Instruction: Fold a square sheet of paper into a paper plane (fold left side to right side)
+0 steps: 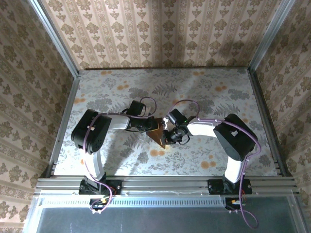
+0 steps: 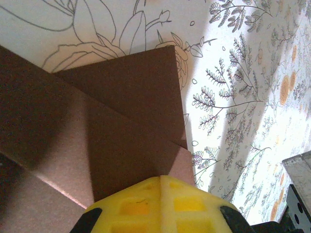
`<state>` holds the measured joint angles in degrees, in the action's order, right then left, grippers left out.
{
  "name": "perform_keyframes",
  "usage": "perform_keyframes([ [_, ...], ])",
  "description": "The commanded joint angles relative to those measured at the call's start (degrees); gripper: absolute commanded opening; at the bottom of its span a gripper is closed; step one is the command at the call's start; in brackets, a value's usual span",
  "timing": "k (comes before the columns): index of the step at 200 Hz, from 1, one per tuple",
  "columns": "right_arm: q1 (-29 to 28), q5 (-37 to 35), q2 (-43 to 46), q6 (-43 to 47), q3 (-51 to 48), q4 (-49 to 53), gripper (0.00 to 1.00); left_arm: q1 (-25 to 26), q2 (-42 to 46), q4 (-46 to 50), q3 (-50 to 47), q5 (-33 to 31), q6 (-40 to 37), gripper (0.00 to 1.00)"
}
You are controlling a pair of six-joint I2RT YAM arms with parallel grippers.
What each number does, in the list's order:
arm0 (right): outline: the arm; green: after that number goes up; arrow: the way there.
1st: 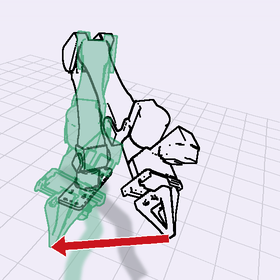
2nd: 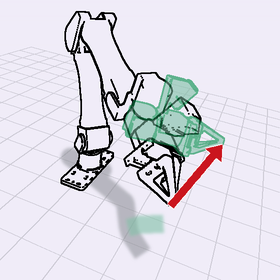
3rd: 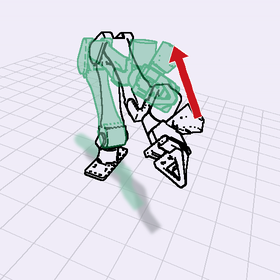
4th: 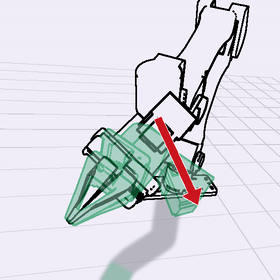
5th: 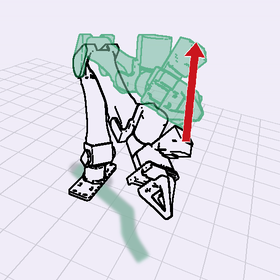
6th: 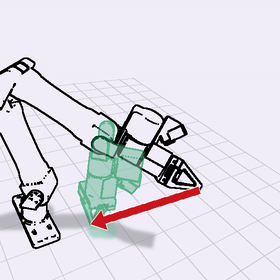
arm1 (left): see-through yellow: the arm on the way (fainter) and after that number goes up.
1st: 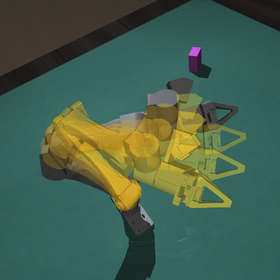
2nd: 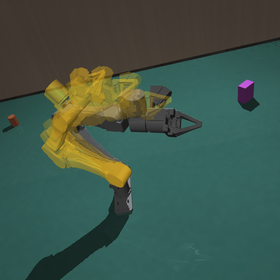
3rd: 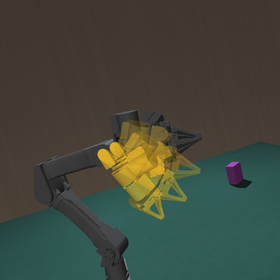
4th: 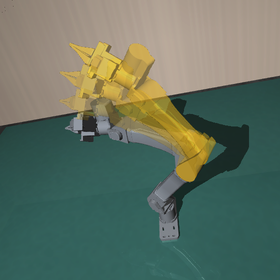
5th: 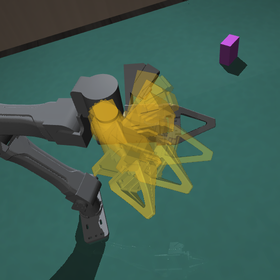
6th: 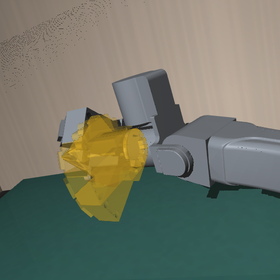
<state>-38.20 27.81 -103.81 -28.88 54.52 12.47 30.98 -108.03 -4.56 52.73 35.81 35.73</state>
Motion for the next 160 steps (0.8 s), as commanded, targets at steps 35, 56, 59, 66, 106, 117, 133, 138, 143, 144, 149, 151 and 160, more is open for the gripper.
perform_keyframes([
  [35,-0.74,0.14,1.94,0.26,-1.76,6.45,0.00,-1.01,-2.16,4.30,-1.43,-4.96,-2.41,0.00],
  [56,-0.95,0.05,2.21,0.54,-1.96,7.06,0.00,-1.01,-2.18,4.29,-1.45,-4.96,-2.41,0.00],
  [59,-0.98,0.09,2.27,0.58,-2.04,7.11,0.00,-1.01,-2.19,4.29,-1.47,-4.99,-2.41,0.00],
  [66,-1.05,0.06,2.30,0.58,-2.15,7.23,0.00,-1.01,-2.15,4.34,-1.45,-5.00,-2.41,0.00],
  [106,-1.42,1.71,2.83,0.60,-2.85,7.08,0.00,-1.02,-2.19,4.31,-1.52,-5.04,-2.41,0.00],
  [117,-1.58,2.00,2.82,0.67,-2.98,7.08,0.00,-1.08,-2.12,4.30,-1.55,-5.05,-2.37,0.00],
  [133,-1.71,2.09,2.72,0.75,-3.22,7.34,0.00,-1.10,-2.10,4.43,-1.49,-5.08,-2.41,0.00],
  [138,-1.64,2.01,2.72,0.69,-3.27,7.48,0.00,-1.08,-2.10,4.42,-1.53,-5.13,-2.37,0.00],
  [143,-1.71,1.99,2.75,0.69,-3.36,7.51,0.00,-1.08,-2.10,4.41,-1.49,-5.16,-2.33,0.00],
  [144,-1.71,1.99,2.78,0.68,-3.45,7.58,0.00,-1.09,-2.10,4.39,-1.54,-5.19,-2.33,0.00],
  [149,-1.65,2.00,2.95,0.71,-3.59,7.59,0.00,-1.10,-2.15,4.38,-1.56,-5.14,-2.35,0.00],
  [151,-1.69,1.99,3.05,0.75,-3.62,7.57,0.00,-1.10,-2.18,4.40,-1.51,-5.14,-2.38,0.00],
  [160,-1.71,2.05,3.27,0.67,-4.05,7.49,0.00,-1.10,-2.18,4.40,-1.53,-5.14,-2.35,0.00],
])
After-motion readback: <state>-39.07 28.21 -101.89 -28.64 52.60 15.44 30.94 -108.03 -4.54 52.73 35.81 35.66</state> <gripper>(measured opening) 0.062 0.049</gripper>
